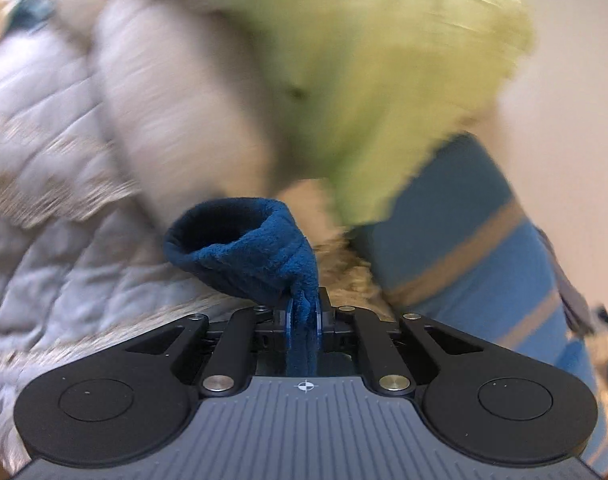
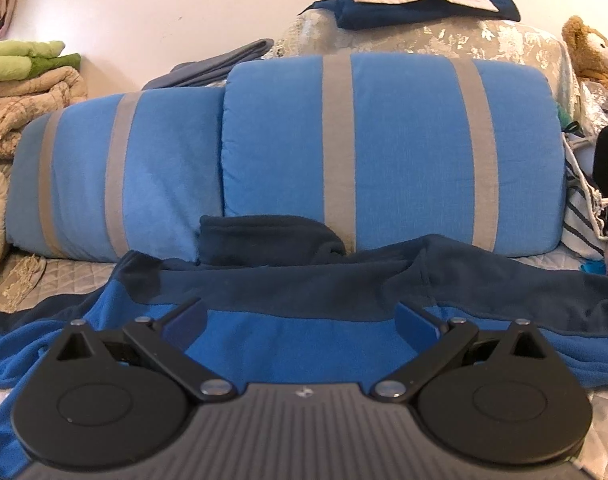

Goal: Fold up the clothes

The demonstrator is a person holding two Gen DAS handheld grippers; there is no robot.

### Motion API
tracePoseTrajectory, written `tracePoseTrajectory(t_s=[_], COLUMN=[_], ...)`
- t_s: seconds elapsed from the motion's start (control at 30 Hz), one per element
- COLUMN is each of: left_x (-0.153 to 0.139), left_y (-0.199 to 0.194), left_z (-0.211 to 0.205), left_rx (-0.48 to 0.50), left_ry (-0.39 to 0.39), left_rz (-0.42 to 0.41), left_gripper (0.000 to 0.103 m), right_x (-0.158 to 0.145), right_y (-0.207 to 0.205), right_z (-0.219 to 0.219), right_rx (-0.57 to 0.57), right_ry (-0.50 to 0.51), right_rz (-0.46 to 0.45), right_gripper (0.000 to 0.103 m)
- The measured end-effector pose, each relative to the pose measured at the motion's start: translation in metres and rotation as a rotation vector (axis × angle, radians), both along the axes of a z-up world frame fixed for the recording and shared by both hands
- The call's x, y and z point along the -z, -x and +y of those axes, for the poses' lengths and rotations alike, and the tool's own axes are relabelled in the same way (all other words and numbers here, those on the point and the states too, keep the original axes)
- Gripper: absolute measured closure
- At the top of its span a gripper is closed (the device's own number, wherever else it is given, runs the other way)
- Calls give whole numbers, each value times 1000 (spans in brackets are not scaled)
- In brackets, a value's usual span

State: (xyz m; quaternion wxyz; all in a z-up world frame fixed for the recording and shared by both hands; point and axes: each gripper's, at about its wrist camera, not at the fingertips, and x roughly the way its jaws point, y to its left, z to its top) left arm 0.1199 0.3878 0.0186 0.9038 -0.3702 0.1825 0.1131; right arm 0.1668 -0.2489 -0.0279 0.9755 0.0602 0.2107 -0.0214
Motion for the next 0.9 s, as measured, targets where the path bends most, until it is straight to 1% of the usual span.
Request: tracePoseTrajectory(t_s=[0.13, 0.23, 0.37, 0.57, 0.7, 0.77, 0.83, 0.9], left_x=[-43, -80, -132, -190, -217, -223, -228, -229], left_y=[-19, -35, -58, -97, -109, -111, -111, -108], left_z=[-32, -54, -91, -156, -210, -241, -270, -300], left_rx=[95, 134, 166, 254, 340, 381, 430, 488], left_ry=[-89, -136, -218, -261, -299, -317, -312, -331], left_rz=[-56, -116, -199, -334, -397, -427, -456, -482], left_gripper=[94, 94, 95, 95, 95, 95, 95, 95], right_x=[2, 2, 2, 4, 5, 5, 5, 4], right_y=[-1, -1, -3, -3, -5, -5, -4, -4], right_z=[4, 5, 5, 4, 5, 5, 4, 3], right_rx=[-22, -28, -36, -62, -76, -82, -86, -90], right_ry=[9, 9, 1, -23, -27, -32, -37, -45], right_rz=[16, 22, 35, 68, 92, 99, 105, 111], right_gripper=[0, 0, 0, 0, 0, 0, 0, 0])
